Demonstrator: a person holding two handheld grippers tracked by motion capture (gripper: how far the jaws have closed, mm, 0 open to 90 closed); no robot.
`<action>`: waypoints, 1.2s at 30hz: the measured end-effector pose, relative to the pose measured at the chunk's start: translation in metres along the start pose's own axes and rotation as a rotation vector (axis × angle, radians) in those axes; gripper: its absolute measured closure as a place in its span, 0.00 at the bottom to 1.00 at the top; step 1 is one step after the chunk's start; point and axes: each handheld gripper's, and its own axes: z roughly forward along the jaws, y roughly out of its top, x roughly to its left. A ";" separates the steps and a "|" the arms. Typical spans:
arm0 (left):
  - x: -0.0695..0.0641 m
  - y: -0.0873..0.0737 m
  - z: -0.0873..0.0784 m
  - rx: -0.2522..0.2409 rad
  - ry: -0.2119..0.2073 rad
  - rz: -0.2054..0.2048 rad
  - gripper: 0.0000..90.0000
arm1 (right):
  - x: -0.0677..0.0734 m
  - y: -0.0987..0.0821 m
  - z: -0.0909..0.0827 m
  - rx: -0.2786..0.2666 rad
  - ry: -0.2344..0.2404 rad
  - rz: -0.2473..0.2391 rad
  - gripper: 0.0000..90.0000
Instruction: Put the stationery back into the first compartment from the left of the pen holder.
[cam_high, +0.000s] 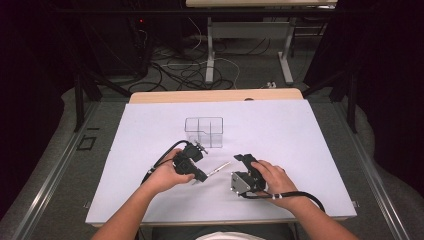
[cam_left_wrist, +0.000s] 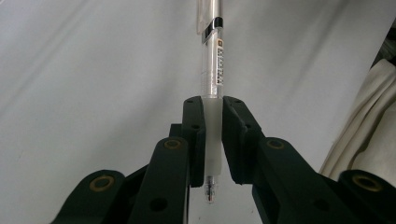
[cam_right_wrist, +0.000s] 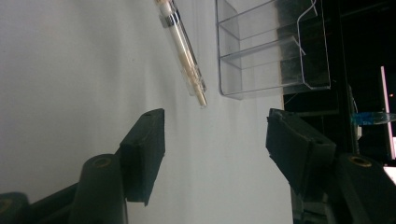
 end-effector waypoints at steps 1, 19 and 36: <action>-0.001 0.002 0.000 0.000 -0.001 -0.003 0.89 | -0.001 0.000 -0.001 -0.004 -0.005 -0.012 0.45; -0.002 0.031 0.010 0.002 -0.113 -0.034 0.89 | 0.006 -0.002 0.000 -0.010 -0.019 -0.127 0.57; -0.011 0.042 0.011 0.005 -0.131 -0.011 0.89 | 0.010 0.001 0.002 0.011 0.009 -0.195 0.72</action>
